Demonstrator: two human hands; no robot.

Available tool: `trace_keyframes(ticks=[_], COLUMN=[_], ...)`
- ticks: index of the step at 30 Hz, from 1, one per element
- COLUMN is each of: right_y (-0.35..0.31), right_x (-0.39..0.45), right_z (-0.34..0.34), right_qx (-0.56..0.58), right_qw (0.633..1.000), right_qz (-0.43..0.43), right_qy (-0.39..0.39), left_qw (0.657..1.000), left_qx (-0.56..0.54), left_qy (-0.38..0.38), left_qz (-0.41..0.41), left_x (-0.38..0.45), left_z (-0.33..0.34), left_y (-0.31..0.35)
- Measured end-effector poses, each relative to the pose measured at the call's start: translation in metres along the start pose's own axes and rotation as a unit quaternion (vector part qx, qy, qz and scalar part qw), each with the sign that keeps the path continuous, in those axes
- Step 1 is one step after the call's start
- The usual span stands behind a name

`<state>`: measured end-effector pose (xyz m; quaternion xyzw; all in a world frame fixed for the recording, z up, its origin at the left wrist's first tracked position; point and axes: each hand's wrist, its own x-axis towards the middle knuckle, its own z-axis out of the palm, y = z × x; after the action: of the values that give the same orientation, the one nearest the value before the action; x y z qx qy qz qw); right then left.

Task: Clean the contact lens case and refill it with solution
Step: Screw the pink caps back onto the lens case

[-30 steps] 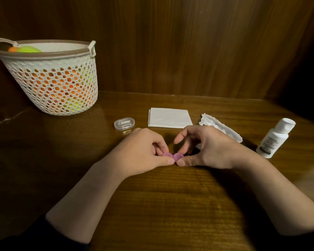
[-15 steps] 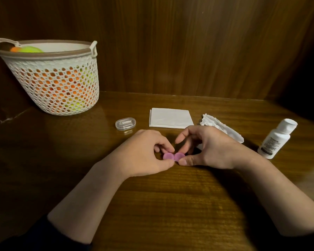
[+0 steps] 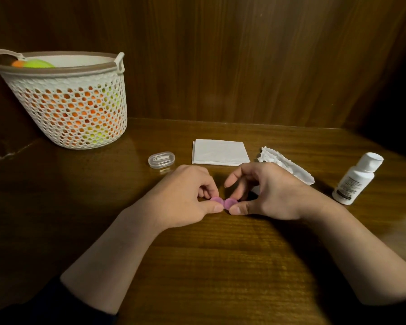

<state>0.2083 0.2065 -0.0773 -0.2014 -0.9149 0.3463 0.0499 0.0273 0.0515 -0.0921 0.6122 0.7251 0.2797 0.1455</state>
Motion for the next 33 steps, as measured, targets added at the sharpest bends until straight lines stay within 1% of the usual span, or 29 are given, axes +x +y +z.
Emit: trace_keyframes(ticks=[5,13,17,18,20,22,24,26,28,31,33], right_y=[0.000,0.001,0.000,-0.001,0.000,0.000,0.000,-0.001,-0.001,0.000,0.001], right_x=[0.000,0.000,0.001,0.001,0.002,0.003,0.005,0.006,0.007,0.009,0.009], right_z=[0.000,0.001,0.000,0.000,0.003,0.007,0.011,0.014,0.016,0.017,0.017], right_qx=[0.010,0.002,-0.006,-0.010,-0.014,-0.012,-0.006,-0.007,-0.015,-0.027,-0.031], right_qw=[1.000,1.000,1.000,1.000,1.000,0.999,0.999,0.998,0.997,0.995,0.994], right_qz=[0.002,0.003,0.005,0.001,-0.014,-0.030,-0.043,-0.058,-0.072,-0.095,-0.102], right_qy=[0.000,0.006,-0.006,-0.007,0.003,0.015,0.016,0.018,0.017,0.026,0.030], left_qw=[1.000,1.000,1.000,1.000,0.997,0.986,0.975,0.970,0.967,0.964,0.967], left_qx=[0.015,0.004,-0.007,0.001,0.042,0.099,0.130,0.131,0.133,0.137,0.128], left_qy=[0.001,0.001,0.004,0.013,0.066,0.128,0.153,0.147,0.123,0.081,0.079], left_qz=[0.008,-0.006,-0.009,-0.009,-0.014,-0.039,-0.092,-0.147,-0.181,-0.211,-0.207], left_x=[0.000,0.002,0.000,-0.001,0.000,0.003,0.007,0.011,0.014,0.016,0.016], left_z=[0.001,0.001,-0.003,-0.005,-0.009,-0.013,-0.015,-0.016,-0.014,-0.012,-0.010], left_y=[0.001,0.000,-0.004,-0.005,-0.008,-0.012,-0.018,-0.025,-0.031,-0.038,-0.042])
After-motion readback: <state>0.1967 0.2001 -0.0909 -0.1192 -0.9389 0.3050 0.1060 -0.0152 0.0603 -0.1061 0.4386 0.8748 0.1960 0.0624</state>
